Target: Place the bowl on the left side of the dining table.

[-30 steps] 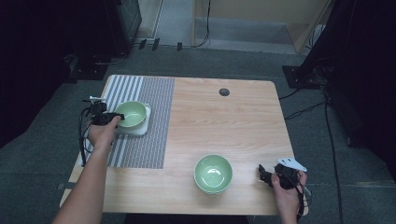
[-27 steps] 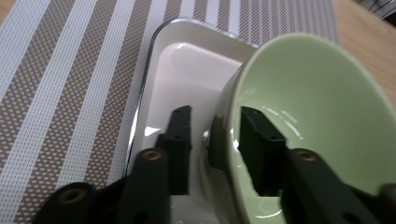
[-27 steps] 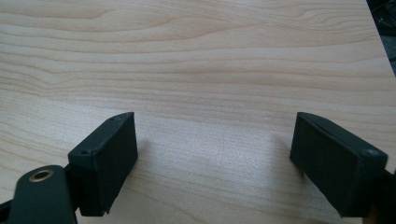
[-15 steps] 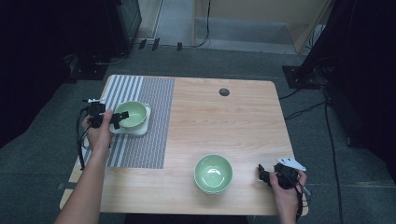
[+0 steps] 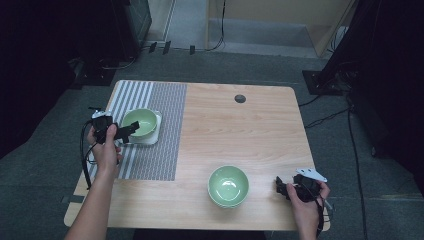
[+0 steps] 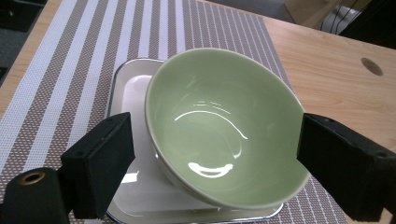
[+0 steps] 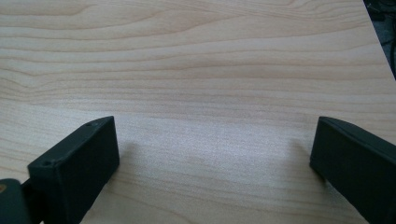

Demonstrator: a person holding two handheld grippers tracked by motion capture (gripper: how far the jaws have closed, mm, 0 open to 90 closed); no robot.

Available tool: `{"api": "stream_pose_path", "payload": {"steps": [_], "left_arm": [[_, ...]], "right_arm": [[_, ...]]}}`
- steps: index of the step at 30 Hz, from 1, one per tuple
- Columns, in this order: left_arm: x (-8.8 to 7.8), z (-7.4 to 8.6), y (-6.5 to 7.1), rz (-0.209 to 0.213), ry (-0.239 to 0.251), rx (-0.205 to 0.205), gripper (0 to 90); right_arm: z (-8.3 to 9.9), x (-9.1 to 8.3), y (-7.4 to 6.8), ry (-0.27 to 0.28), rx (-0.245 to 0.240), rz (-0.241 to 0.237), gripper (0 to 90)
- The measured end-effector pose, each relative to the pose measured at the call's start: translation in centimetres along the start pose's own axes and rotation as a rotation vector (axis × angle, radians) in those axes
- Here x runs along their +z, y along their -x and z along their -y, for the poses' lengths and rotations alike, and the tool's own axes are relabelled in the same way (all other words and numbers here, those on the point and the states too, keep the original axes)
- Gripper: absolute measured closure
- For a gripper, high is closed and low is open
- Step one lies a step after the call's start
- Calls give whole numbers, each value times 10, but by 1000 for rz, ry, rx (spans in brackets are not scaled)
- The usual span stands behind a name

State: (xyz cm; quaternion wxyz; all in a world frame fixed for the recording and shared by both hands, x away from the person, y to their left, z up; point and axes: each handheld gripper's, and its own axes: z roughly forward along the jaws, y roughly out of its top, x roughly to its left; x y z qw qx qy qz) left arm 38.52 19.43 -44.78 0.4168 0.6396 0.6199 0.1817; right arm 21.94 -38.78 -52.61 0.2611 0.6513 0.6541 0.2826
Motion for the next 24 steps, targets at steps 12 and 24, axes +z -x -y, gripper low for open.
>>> {"api": "stream_pose_path", "payload": {"steps": [12,24], "left_arm": [[-16,8,17,25,56,71,106],[-32,21,28,59,85,118,106]], "right_arm": [[0,0,0,-2,5,3,0],[0,0,0,-2,5,3,0]]}}
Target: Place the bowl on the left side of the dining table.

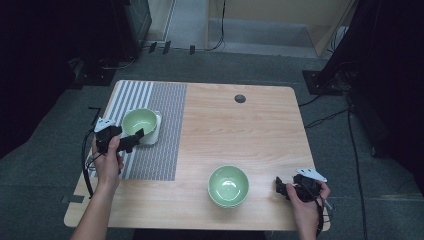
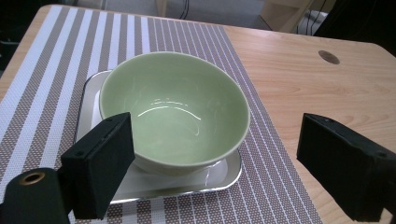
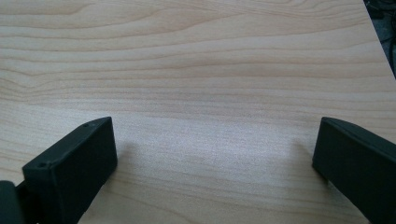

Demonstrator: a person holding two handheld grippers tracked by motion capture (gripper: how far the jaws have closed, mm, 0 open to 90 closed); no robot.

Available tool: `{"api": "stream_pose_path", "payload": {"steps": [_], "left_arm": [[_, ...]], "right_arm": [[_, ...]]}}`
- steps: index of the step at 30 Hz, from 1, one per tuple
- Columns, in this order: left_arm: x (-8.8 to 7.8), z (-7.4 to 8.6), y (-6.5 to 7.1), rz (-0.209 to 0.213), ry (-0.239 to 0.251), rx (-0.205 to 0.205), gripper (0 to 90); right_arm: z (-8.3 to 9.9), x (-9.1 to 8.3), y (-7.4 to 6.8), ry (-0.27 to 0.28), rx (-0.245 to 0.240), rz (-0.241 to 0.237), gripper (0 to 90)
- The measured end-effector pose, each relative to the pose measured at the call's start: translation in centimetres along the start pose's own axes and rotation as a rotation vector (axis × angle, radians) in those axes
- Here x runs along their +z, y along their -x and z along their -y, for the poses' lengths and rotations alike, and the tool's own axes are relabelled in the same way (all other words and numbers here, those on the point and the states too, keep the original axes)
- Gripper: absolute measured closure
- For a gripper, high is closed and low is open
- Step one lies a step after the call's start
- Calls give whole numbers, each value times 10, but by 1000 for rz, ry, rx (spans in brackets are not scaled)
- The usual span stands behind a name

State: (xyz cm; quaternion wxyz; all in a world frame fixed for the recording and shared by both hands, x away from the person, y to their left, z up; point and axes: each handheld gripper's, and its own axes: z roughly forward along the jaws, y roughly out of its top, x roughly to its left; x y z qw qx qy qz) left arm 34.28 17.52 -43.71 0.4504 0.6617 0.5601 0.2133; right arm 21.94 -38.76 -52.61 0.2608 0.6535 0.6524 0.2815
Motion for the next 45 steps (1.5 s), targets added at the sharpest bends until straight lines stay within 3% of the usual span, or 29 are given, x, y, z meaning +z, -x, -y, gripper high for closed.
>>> {"api": "stream_pose_path", "payload": {"steps": [10,13,21,26,45], "left_arm": [[-13,10,12,20,21,42,106],[-17,15,15,-1,42,63,107],[-20,33,14,-4,42,60,107],[-26,43,12,-5,51,53,107],[-38,79,-6,-27,-4,66,107]], "right_arm": [[0,0,0,0,1,0,0],[0,0,0,-1,1,0,0],[0,0,0,-1,0,0,0],[0,0,0,-1,0,0,0],[0,0,0,-1,0,1,0]]}}
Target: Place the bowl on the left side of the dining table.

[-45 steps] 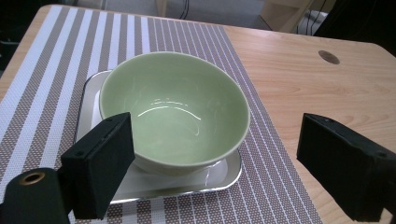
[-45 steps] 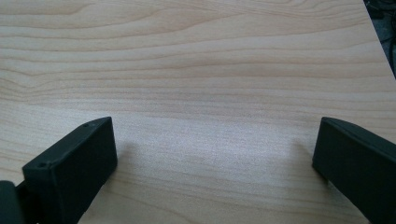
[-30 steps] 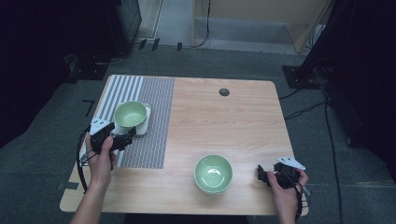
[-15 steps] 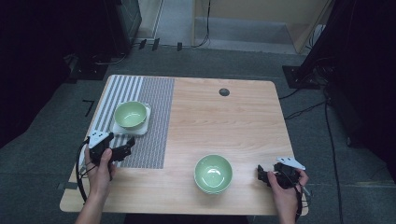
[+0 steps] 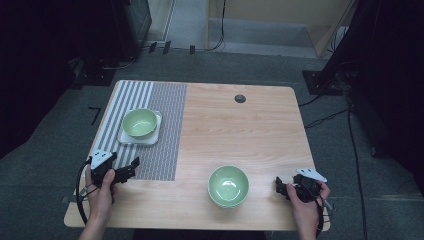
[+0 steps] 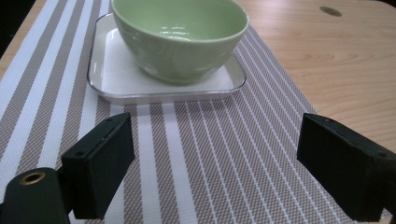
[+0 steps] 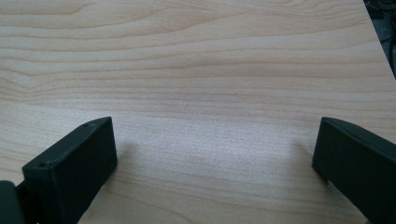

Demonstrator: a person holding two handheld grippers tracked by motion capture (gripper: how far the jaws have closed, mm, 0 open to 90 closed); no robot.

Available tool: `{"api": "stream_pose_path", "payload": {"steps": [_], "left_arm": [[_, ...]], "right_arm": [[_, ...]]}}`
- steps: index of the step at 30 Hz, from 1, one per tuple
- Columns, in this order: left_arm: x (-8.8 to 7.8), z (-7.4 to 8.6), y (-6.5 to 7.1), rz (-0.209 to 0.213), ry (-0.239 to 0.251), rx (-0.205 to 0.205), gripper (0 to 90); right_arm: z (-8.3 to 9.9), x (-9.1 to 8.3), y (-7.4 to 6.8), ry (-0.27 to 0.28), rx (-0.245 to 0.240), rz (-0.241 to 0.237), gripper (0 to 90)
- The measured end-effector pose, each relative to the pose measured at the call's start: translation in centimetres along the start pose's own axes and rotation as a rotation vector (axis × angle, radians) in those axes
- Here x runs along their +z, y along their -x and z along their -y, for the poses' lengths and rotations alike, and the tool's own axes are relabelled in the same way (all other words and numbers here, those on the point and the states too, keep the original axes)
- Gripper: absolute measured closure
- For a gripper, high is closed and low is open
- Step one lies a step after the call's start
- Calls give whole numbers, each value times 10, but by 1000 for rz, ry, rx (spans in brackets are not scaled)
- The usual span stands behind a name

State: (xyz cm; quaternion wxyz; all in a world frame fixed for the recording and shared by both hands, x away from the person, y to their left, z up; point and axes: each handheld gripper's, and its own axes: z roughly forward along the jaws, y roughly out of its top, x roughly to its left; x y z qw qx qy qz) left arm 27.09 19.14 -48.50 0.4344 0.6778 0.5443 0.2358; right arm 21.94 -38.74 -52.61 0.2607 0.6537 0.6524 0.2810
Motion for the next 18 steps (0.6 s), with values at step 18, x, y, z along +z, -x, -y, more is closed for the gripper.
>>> {"api": "stream_pose_path", "payload": {"steps": [18], "left_arm": [[-17,27,-28,-28,-65,0,106]], "right_arm": [[0,0,0,1,2,4,0]]}}
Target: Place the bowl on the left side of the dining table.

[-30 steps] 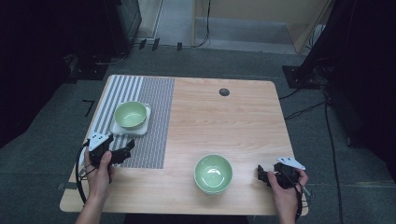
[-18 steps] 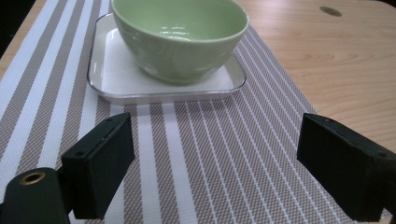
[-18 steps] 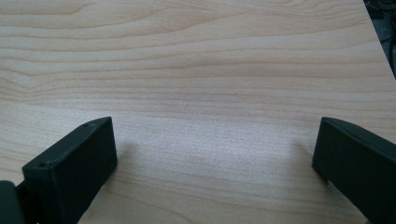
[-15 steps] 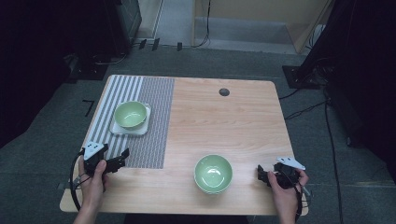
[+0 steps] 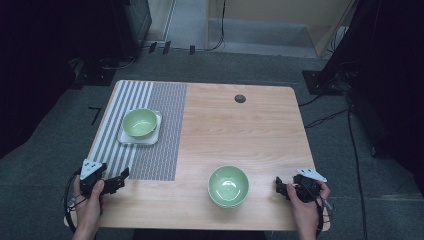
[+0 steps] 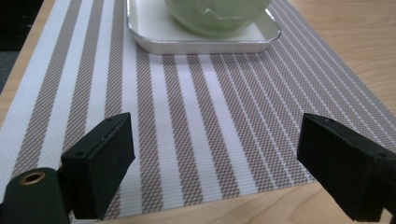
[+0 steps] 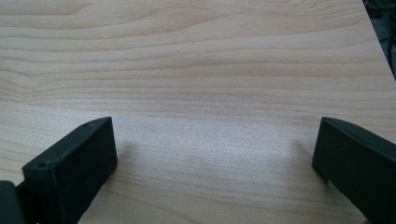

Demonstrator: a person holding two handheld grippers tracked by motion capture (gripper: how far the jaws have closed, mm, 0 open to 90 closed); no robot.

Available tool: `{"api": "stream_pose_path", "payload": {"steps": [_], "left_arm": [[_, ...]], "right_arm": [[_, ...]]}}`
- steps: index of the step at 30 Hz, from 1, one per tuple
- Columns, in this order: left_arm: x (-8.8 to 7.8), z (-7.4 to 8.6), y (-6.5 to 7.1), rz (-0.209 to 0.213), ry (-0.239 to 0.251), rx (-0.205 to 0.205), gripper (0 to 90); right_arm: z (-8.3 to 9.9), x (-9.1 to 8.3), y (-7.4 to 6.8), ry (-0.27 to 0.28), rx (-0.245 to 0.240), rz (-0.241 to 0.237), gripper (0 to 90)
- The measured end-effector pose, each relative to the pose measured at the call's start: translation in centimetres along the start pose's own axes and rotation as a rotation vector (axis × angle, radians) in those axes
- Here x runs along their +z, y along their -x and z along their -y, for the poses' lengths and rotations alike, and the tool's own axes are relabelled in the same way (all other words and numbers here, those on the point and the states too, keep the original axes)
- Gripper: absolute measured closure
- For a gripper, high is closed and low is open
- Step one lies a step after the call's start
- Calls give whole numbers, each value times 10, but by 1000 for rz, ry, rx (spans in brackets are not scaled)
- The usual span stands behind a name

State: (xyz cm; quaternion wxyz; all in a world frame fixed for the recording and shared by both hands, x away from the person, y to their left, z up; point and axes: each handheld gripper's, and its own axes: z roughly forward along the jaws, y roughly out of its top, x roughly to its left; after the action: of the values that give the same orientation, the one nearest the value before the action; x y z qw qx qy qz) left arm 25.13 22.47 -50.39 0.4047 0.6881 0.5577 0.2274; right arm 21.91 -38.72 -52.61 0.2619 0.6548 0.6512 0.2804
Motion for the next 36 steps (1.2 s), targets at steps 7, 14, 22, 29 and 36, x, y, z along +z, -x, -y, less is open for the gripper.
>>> {"api": "stream_pose_path", "payload": {"steps": [7,14,22,29,36], "left_arm": [[-1,9,-7,-23,-54,29,106],[-3,13,-8,-31,-93,34,106],[-7,16,-15,-63,-119,32,106],[-5,19,-14,-91,-126,59,107],[-4,19,-11,-110,-140,92,106]], "right_arm": [[0,0,0,0,1,0,0],[0,0,0,0,1,0,0],[0,0,0,0,0,0,0],[0,0,0,0,0,0,0],[0,0,0,0,0,0,0]]}}
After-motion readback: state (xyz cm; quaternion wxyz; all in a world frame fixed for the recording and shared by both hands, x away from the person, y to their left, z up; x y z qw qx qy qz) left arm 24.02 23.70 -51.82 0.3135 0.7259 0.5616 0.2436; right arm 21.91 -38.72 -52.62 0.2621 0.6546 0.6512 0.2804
